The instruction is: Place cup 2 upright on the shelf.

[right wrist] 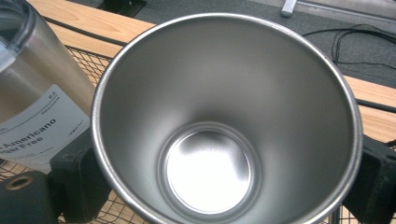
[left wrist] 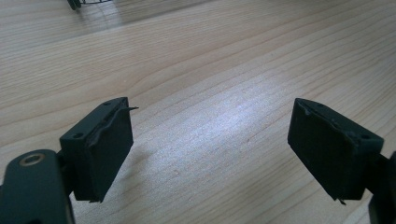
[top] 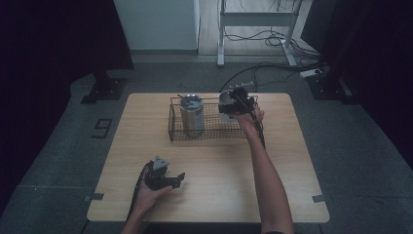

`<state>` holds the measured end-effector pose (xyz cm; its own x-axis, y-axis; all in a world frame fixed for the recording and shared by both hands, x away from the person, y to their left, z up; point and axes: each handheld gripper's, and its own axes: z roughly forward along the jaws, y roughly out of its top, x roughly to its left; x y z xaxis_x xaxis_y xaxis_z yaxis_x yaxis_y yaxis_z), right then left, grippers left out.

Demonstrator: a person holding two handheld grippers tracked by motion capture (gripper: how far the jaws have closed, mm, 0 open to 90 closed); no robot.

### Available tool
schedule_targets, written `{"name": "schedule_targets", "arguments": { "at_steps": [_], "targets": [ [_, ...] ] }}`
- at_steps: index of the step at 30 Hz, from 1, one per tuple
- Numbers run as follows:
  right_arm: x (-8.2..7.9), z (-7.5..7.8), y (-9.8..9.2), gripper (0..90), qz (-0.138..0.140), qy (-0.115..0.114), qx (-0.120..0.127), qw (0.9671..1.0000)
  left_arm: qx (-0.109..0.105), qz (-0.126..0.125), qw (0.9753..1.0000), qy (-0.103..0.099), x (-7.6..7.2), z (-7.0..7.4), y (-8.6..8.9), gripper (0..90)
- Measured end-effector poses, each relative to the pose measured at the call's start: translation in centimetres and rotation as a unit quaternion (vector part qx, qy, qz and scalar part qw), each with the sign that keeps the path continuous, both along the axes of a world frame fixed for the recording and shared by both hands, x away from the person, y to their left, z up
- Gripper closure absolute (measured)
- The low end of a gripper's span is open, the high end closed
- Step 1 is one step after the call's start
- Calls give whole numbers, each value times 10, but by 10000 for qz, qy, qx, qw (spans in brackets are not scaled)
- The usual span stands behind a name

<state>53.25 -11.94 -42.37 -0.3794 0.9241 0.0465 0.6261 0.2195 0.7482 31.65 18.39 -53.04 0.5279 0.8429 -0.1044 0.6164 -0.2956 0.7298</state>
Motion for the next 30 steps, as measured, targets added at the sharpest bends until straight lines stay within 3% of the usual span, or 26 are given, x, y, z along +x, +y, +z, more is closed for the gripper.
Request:
{"name": "schedule_targets", "arguments": {
  "at_steps": [30],
  "targets": [
    [14,-33,0,74,16,297,-253,9992,102,-73,9999,81,0,-6,-4,143]
  ]
}}
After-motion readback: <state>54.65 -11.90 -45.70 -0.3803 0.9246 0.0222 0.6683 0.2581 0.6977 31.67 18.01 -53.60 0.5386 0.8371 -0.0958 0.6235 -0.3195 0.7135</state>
